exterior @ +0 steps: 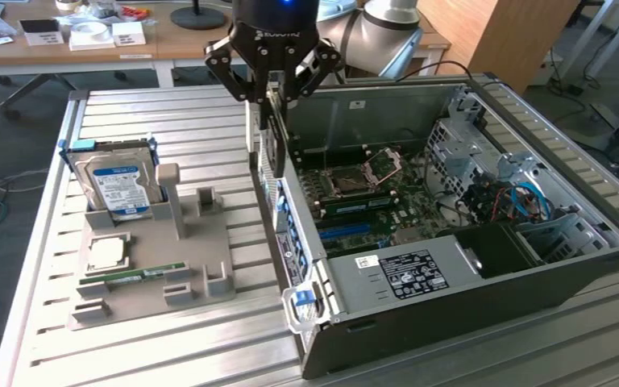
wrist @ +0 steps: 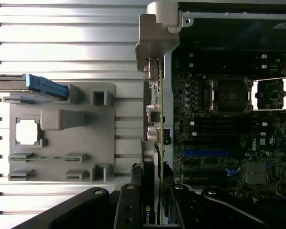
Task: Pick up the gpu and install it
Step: 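Pick up the gpu and move the gpu toward the slot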
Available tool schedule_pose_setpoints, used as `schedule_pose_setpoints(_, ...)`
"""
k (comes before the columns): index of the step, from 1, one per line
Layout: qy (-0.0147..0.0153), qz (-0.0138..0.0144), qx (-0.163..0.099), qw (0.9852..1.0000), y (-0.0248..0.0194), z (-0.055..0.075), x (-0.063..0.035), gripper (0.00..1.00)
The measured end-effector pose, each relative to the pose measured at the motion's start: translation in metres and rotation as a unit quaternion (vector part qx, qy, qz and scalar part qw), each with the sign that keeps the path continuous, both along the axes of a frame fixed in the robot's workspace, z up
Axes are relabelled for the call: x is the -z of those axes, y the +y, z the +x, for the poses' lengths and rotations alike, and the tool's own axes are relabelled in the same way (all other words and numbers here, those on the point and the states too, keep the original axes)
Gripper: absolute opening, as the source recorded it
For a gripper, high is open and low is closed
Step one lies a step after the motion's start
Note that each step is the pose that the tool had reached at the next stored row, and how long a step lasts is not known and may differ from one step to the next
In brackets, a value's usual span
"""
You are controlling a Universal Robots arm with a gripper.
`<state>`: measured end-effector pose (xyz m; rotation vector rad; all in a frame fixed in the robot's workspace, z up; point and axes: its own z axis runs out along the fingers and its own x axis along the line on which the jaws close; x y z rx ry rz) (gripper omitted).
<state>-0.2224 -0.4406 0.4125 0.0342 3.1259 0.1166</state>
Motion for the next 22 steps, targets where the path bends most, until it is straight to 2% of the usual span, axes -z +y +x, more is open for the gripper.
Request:
schedule_pose_setpoints(14, 0.0000, 0.0001, 0.000, 1.0000, 0.0000, 0.002, 0.0001, 0.27)
schedule_pose_setpoints(18, 0.0000, 0.0000, 0.000, 1.0000, 0.0000, 0.010, 0.0000, 0.27)
schedule_pose_setpoints(22, 0.0000, 0.0002, 0.000, 1.0000, 0.0000, 0.026, 0.0000, 0.27)
